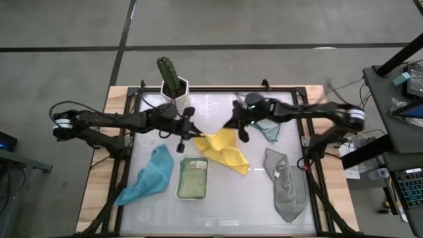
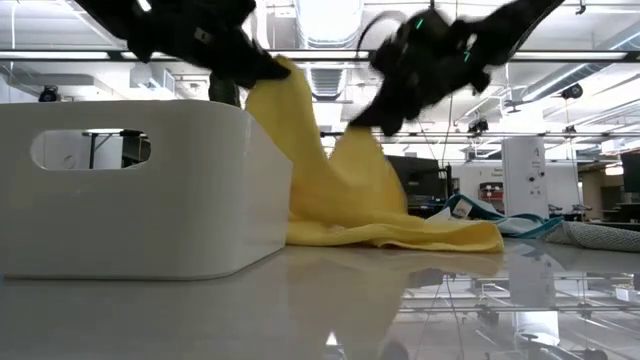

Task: Fold microfiber towels
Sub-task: Fold the yellow microfiber towel

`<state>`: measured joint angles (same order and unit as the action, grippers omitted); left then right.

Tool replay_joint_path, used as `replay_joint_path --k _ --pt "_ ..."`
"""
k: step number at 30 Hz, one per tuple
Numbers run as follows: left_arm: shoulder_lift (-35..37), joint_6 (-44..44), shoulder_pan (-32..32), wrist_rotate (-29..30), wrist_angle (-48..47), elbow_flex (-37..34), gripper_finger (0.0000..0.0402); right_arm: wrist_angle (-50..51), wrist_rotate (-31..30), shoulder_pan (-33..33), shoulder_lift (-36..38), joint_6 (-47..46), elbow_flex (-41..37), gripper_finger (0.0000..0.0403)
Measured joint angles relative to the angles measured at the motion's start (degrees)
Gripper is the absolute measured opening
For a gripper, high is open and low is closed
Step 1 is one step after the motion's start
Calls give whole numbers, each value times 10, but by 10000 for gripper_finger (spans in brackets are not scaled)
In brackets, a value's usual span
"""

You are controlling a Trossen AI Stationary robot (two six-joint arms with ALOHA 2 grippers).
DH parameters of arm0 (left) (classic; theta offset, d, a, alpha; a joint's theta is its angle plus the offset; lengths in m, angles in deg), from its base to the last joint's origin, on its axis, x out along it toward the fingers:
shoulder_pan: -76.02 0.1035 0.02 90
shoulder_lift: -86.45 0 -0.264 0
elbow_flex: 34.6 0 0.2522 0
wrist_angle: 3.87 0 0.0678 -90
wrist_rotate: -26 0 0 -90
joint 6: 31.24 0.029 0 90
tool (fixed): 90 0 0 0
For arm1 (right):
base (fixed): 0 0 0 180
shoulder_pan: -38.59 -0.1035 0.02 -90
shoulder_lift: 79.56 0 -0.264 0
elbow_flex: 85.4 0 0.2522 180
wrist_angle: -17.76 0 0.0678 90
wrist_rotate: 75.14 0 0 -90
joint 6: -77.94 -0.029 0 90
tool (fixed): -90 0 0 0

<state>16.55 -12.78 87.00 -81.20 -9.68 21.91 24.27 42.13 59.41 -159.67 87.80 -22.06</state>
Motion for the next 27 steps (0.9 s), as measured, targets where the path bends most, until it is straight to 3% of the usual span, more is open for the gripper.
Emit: replay_joint_path --k 8,14,19,27 --pt "101 19 45 45 2 21 0 27 -137 -1 171 75 5 8" --pt "140 39 105 47 6 53 0 24 -278 0 234 133 19 8" --pt "141 59 154 31 7 104 0 22 -288 16 244 151 61 8" --pt "143 107 193 -68 -40 129 0 66 -289 32 252 199 130 8"
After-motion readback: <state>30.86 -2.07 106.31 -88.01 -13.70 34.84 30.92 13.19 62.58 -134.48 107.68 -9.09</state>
